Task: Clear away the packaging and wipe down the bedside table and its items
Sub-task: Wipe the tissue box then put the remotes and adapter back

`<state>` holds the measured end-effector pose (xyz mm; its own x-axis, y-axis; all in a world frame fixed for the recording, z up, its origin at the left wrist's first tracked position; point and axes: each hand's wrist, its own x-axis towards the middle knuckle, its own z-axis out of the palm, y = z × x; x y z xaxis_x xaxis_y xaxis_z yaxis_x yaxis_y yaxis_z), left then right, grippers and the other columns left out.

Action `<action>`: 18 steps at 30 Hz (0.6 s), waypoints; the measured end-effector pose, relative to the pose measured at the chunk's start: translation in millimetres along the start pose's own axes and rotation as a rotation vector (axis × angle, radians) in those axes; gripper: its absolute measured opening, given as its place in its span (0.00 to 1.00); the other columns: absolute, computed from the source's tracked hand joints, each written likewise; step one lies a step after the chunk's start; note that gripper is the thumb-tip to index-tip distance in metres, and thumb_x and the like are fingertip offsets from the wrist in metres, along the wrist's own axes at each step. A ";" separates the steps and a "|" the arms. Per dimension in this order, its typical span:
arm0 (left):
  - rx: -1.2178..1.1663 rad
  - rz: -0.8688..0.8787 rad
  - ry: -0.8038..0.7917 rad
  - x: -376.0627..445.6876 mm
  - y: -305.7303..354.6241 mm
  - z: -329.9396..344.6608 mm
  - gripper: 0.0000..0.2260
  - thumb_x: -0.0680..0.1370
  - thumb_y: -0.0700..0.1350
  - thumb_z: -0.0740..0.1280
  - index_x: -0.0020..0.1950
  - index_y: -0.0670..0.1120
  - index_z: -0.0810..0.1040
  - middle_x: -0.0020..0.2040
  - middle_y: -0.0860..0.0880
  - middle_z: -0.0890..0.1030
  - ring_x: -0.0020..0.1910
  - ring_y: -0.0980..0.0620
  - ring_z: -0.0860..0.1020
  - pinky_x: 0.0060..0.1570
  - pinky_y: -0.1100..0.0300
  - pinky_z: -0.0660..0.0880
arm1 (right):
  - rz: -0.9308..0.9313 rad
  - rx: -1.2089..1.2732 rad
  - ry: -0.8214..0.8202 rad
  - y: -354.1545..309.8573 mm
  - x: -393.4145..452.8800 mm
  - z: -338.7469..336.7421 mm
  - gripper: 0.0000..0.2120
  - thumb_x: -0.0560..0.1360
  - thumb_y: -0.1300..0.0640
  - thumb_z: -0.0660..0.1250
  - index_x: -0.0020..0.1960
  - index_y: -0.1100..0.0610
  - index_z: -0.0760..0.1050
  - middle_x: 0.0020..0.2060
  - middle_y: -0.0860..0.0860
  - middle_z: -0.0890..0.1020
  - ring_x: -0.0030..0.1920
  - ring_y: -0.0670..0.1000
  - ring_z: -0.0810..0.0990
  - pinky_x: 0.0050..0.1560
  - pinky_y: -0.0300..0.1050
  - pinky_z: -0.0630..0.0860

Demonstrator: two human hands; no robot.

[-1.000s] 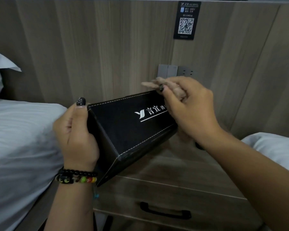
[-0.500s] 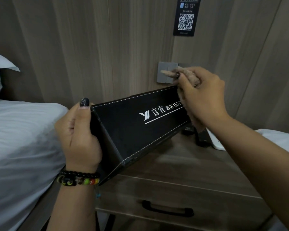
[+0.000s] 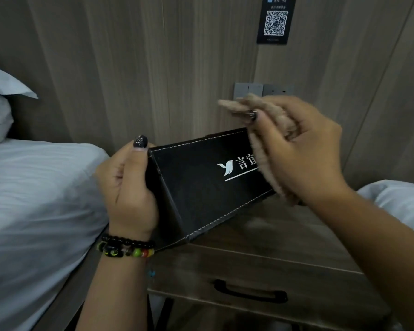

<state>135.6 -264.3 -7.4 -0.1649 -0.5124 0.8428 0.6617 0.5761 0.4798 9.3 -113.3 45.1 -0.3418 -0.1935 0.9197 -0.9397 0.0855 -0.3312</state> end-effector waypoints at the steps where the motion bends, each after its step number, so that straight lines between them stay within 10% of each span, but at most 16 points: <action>1: -0.022 -0.003 -0.003 0.8 0.4 0.2 0.22 0.79 0.33 0.53 0.29 0.53 0.64 0.25 0.62 0.64 0.27 0.63 0.61 0.28 0.68 0.58 | 0.061 -0.038 0.011 13.3 2.7 -6.1 0.08 0.77 0.54 0.68 0.54 0.51 0.81 0.46 0.42 0.82 0.48 0.39 0.79 0.51 0.28 0.71; 5: 0.025 0.006 -0.033 0.0 2.9 -0.6 0.25 0.79 0.30 0.52 0.28 0.54 0.69 0.24 0.60 0.67 0.27 0.65 0.64 0.29 0.71 0.61 | 0.290 -0.127 0.072 54.4 9.8 -30.7 0.09 0.76 0.54 0.67 0.54 0.53 0.82 0.42 0.42 0.81 0.45 0.37 0.76 0.45 0.23 0.68; 8: 0.164 0.014 -0.098 -3.5 5.5 -4.5 0.19 0.82 0.34 0.52 0.34 0.34 0.71 0.28 0.55 0.72 0.30 0.65 0.68 0.32 0.73 0.65 | 0.387 -0.088 0.104 64.9 1.7 -45.0 0.08 0.77 0.53 0.66 0.53 0.52 0.81 0.40 0.42 0.80 0.43 0.38 0.77 0.44 0.25 0.69; 12: 0.246 0.119 -0.354 1.6 12.9 -17.0 0.26 0.80 0.58 0.59 0.31 0.40 0.65 0.28 0.42 0.65 0.28 0.43 0.66 0.30 0.48 0.64 | 0.500 0.051 0.170 61.5 -16.8 -59.9 0.06 0.77 0.53 0.67 0.50 0.50 0.82 0.39 0.41 0.83 0.42 0.39 0.80 0.48 0.35 0.74; 18: 0.652 0.210 -0.588 -1.9 45.6 -38.8 0.14 0.78 0.47 0.58 0.33 0.45 0.66 0.31 0.49 0.68 0.32 0.48 0.69 0.38 0.50 0.63 | 0.678 0.252 0.298 40.7 -59.0 -70.1 0.06 0.78 0.54 0.66 0.44 0.46 0.79 0.38 0.41 0.80 0.39 0.38 0.79 0.38 0.23 0.71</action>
<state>194.5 -261.8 3.4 -0.5533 -0.0507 0.8315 0.2040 0.9595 0.1942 -7.7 -29.9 -7.9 -0.8577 0.0952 0.5053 -0.5141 -0.1406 -0.8461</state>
